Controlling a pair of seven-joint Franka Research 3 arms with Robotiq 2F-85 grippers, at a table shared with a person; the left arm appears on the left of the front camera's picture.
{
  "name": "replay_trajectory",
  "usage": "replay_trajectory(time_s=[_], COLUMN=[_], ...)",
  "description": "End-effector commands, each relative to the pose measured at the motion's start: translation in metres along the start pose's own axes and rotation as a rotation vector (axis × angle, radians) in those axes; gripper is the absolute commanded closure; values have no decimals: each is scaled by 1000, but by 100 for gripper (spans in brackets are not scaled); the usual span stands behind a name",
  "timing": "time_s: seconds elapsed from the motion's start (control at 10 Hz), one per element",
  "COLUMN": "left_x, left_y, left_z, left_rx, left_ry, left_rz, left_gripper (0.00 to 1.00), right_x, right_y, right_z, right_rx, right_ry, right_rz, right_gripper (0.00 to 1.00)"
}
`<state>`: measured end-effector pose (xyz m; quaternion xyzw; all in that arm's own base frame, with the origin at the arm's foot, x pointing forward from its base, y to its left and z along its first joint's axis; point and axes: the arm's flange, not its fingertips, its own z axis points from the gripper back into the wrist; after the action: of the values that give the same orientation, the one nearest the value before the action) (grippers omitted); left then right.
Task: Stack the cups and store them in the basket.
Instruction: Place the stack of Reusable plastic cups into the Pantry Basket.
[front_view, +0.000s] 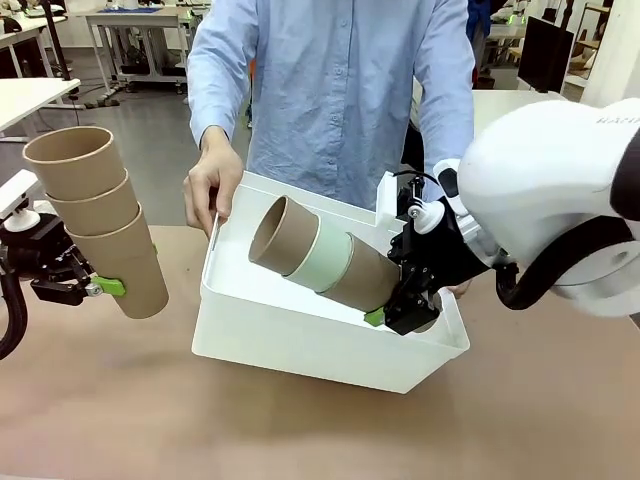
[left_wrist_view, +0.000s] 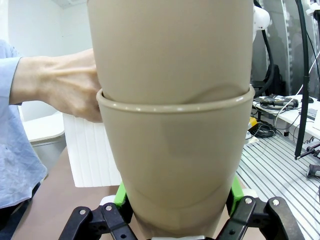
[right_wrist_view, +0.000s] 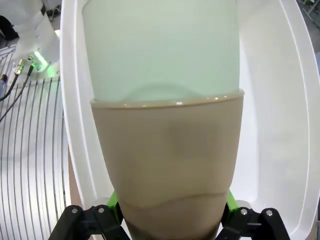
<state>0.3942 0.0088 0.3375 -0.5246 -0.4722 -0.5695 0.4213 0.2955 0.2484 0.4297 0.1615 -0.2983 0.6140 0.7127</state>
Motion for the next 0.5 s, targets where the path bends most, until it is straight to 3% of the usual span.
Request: replay_trajectory(time_s=[0.0, 0.2, 0.4], left_x=[5, 5, 5], left_y=[-1, -1, -1], left_z=[0, 0, 0], left_rx=[-3, -3, -3], left_ry=[-7, -7, -7], left_rz=[-18, -18, -18], left_gripper=[15, 15, 15], right_x=[5, 2, 23], right_y=[0, 0, -29], right_z=[7, 2, -21], right_rx=[6, 5, -5], right_ry=[-25, -4, 50], right_rz=[2, 10, 6], right_gripper=[15, 15, 15])
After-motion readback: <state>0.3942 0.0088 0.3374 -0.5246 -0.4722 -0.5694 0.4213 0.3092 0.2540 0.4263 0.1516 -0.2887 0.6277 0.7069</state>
